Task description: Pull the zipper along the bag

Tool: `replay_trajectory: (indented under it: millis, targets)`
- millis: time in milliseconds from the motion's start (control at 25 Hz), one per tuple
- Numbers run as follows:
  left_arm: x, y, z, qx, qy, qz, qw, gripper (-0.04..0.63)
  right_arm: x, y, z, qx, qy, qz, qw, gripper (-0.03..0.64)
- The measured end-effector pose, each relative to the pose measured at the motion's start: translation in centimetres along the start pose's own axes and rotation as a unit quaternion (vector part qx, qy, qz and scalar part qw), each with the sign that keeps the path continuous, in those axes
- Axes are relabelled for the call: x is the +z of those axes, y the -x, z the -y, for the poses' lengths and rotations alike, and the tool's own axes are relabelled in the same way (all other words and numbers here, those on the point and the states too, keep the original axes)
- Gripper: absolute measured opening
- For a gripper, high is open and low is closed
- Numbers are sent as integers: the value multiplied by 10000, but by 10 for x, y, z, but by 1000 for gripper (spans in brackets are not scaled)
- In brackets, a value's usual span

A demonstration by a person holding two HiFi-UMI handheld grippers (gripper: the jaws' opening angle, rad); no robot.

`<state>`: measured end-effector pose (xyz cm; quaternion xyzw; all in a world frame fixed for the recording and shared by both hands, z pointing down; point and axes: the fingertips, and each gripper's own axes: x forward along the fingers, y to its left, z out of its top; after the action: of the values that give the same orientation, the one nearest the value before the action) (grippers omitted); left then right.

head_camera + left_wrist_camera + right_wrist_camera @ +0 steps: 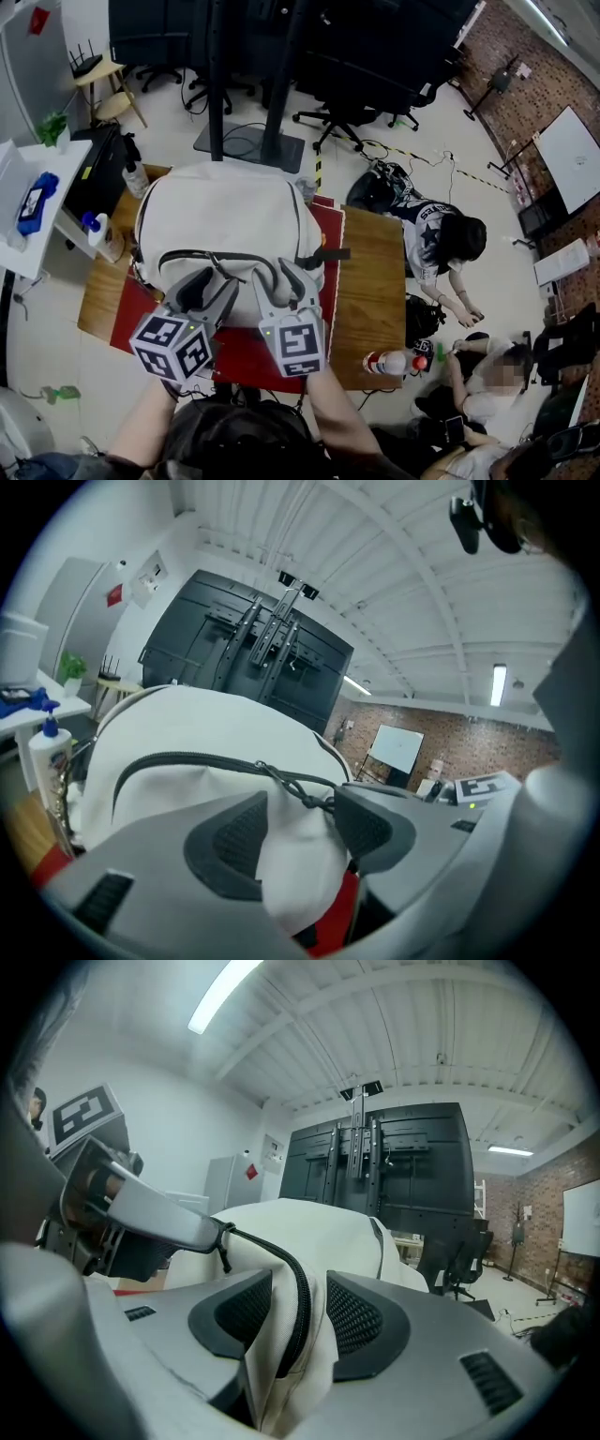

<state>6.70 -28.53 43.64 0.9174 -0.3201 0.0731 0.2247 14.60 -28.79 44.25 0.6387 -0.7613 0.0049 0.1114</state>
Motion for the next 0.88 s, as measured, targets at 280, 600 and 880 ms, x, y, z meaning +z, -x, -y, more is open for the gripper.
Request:
replay_trajectory:
  millis: [280, 600, 880]
  targets:
    - [10, -20, -8, 93, 495, 95, 9987, 281, -1, -3, 1, -39, -15, -14, 10000, 192]
    - [3, -24, -29, 506, -19, 47, 9987, 54, -3, -10, -1, -111, 16, -55, 9999, 192]
    - [9, 4, -15, 91, -1260, 38, 9920, 49, 3, -14, -2, -51, 204, -62, 9998, 186]
